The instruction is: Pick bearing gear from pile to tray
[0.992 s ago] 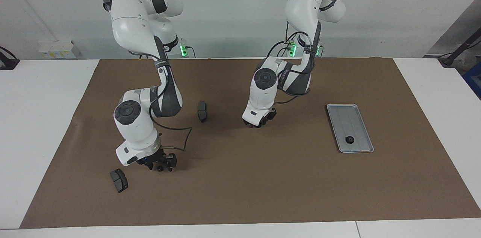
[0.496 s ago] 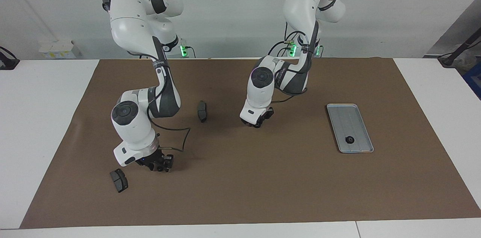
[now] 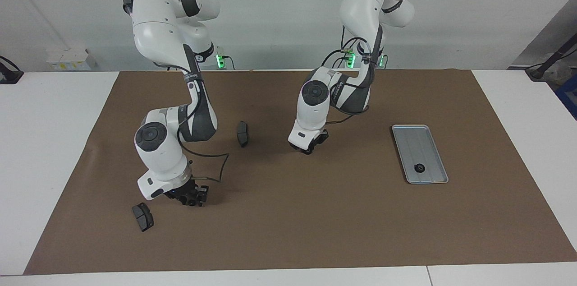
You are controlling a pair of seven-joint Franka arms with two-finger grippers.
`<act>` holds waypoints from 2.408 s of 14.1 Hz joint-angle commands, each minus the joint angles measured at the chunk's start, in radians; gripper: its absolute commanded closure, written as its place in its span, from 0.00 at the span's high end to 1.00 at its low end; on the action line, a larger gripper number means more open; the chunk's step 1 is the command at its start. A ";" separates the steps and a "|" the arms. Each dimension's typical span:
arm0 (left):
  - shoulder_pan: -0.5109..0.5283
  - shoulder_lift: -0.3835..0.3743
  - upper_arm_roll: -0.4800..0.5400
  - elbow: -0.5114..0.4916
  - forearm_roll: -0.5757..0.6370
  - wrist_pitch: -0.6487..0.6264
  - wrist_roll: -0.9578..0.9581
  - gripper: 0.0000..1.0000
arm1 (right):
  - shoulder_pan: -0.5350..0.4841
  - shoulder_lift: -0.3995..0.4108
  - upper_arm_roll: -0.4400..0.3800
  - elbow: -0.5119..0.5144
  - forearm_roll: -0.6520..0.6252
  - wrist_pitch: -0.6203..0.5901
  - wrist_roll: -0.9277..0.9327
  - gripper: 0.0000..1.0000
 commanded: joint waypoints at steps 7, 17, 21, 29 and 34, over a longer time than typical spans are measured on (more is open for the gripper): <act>0.206 -0.055 0.015 0.088 -0.004 -0.085 0.175 0.24 | -0.010 -0.003 0.012 0.009 0.028 -0.028 -0.035 0.00; 0.622 -0.078 0.017 0.059 -0.019 -0.274 0.991 0.32 | 0.221 -0.097 0.012 0.000 0.026 -0.070 0.321 0.00; 0.665 -0.041 0.018 0.050 -0.018 -0.274 1.113 0.43 | 0.391 -0.100 0.011 -0.023 -0.004 -0.060 0.566 0.00; 0.568 -0.064 0.006 0.121 -0.028 -0.287 0.879 0.76 | 0.533 -0.103 0.011 -0.162 -0.041 0.082 0.722 0.18; 0.386 -0.075 0.005 0.122 -0.030 -0.270 0.566 0.76 | 0.521 -0.120 0.011 -0.164 -0.041 0.076 0.714 1.00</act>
